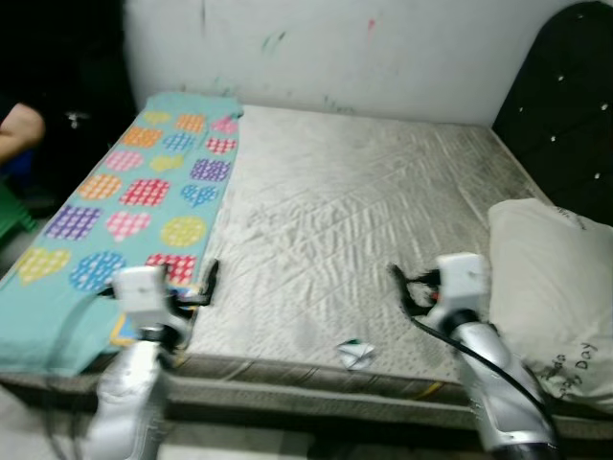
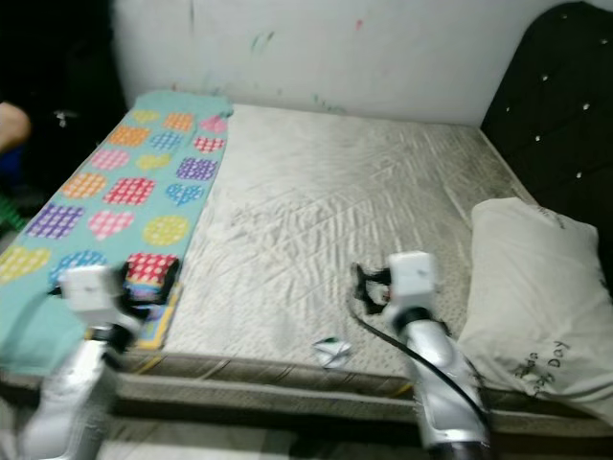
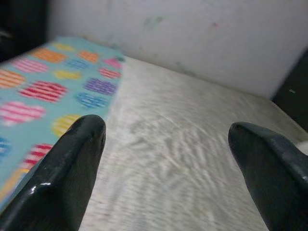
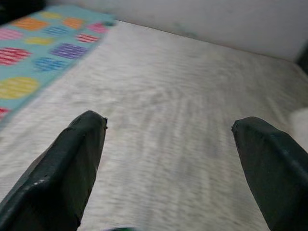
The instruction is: Clean up the room
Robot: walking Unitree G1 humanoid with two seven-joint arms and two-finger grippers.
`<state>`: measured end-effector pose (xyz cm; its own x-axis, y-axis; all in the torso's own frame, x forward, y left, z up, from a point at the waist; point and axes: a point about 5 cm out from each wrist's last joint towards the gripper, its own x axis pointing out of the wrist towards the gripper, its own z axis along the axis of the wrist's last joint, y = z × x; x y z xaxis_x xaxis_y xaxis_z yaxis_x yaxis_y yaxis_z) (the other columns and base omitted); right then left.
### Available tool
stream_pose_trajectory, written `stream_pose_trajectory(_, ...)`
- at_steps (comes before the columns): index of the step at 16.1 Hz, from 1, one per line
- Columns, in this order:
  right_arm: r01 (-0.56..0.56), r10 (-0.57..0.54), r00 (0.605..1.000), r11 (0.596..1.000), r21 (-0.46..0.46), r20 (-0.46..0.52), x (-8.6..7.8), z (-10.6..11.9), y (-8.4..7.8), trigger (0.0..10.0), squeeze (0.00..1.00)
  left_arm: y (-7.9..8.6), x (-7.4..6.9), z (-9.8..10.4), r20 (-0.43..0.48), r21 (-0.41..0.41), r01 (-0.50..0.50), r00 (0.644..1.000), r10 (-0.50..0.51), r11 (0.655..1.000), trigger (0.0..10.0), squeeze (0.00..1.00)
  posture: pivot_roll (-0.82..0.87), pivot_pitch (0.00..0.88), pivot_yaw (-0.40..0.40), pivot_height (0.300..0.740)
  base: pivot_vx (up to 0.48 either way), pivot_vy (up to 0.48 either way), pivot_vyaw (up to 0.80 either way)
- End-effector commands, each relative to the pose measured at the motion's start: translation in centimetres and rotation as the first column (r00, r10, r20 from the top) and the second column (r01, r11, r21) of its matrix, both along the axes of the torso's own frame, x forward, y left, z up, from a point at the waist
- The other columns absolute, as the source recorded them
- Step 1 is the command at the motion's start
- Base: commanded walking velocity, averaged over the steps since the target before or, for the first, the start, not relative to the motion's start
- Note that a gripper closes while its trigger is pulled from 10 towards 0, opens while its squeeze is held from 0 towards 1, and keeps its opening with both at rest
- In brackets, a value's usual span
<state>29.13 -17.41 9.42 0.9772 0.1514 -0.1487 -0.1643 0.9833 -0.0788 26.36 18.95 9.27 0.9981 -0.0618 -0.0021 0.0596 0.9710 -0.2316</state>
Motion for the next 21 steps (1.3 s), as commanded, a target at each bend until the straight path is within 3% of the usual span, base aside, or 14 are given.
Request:
stream_pose_trajectory(1, 0.023, -0.023, 1.0, 1.0, -0.015, 0.016, 0.12, 0.47, -0.89, 10.0, 0.0, -0.97, 0.2, 0.17, 0.011, -0.009, 0.025, 1.0, -0.025, 1.0, 10.0, 0.0, -0.09, 0.004, -0.035, 0.74, 0.0, 0.0, 0.0)
stream_pose_trajectory(8, 0.019, -0.018, 1.0, 1.0, -0.011, 0.02, 0.07, 0.44, -0.8, 10.0, 0.0, -1.4, -0.02, 0.45, 0.039, -0.016, 0.071, 0.997, -0.071, 0.997, 10.0, 0.0, -0.09, 0.0, -0.033, 0.74, 0.0, 0.0, 0.0)
stream_pose_trajectory(21, 0.027, -0.027, 0.999, 1.0, -0.013, 0.022, 0.01, 0.43, -0.94, 10.0, 0.0, -1.3, 0.07, 0.37, 0.029, -0.005, 0.078, 0.997, -0.078, 0.997, 10.0, 0.0, -0.09, 0.004, -0.028, 0.74, 0.241, 0.0, -0.04)
